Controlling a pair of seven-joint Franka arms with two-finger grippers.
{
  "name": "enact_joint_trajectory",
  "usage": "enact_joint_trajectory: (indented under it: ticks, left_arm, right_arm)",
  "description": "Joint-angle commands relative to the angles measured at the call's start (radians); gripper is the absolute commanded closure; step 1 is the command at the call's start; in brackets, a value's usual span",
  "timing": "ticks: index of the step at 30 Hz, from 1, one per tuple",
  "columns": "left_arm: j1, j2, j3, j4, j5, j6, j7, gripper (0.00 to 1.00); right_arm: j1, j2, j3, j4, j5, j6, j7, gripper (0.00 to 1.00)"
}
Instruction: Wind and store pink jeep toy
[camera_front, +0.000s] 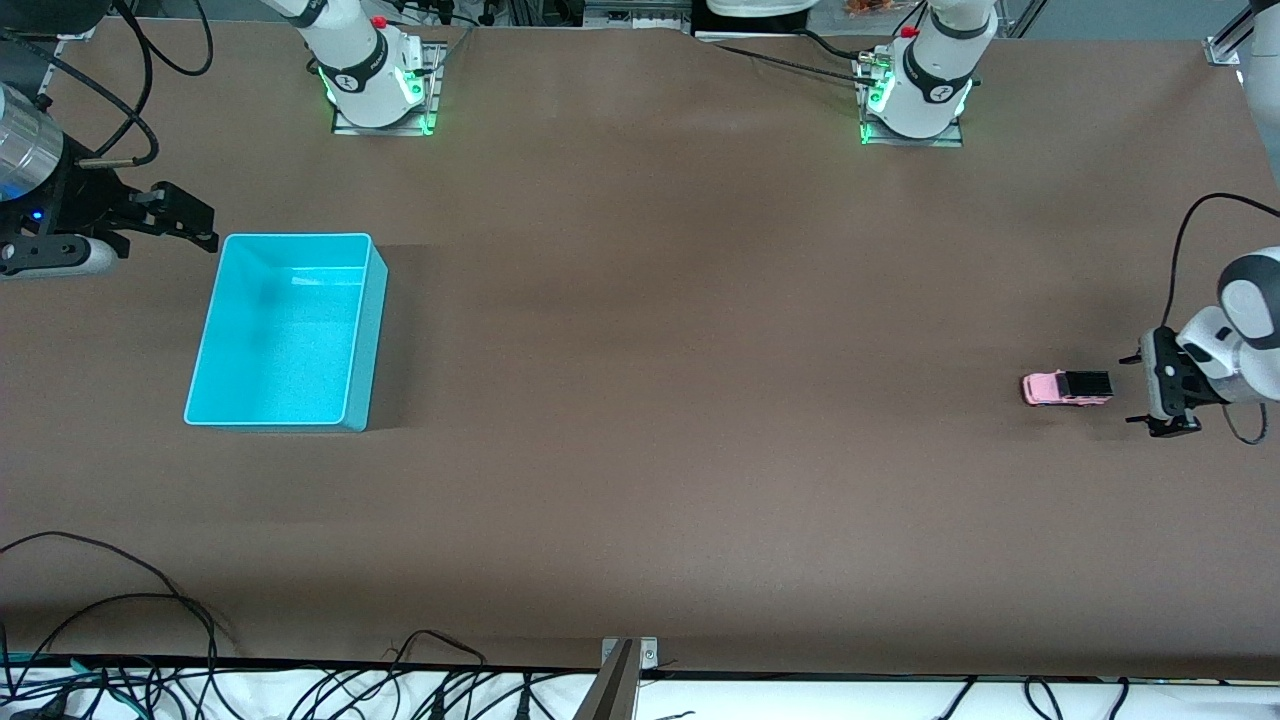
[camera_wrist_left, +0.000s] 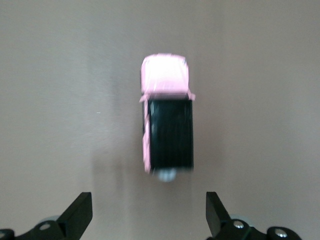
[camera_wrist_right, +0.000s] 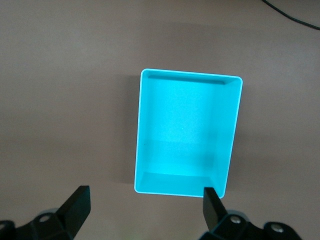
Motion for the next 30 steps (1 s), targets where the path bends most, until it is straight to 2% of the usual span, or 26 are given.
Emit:
enact_joint_trajectory:
  ticks: [1, 8, 9, 22, 30]
  left_arm:
    - [-0.011, -0.012, -0.004, 0.092, -0.023, -0.122, -0.103, 0.00]
    - [-0.011, -0.062, -0.048, 0.112, -0.023, -0.195, -0.284, 0.00]
    - [-0.011, -0.084, -0.075, 0.114, -0.021, -0.214, -0.357, 0.00]
    - [-0.011, -0.173, -0.149, 0.114, -0.019, -0.345, -0.560, 0.00]
    - [-0.011, -0.246, -0.229, 0.114, -0.015, -0.448, -0.744, 0.00]
  right_arm:
    - [-0.003, -0.010, 0.001, -0.013, -0.010, 0.010, -0.008, 0.00]
    - [-0.003, -0.010, 0.001, -0.013, -0.009, 0.010, -0.008, 0.00]
    - [-0.003, -0.010, 0.001, -0.013, -0.009, 0.010, -0.008, 0.00]
    - [-0.003, -0.010, 0.001, -0.012, -0.010, 0.010, -0.008, 0.00]
    - [-0.003, -0.010, 0.001, -0.013, -0.009, 0.010, -0.009, 0.00]
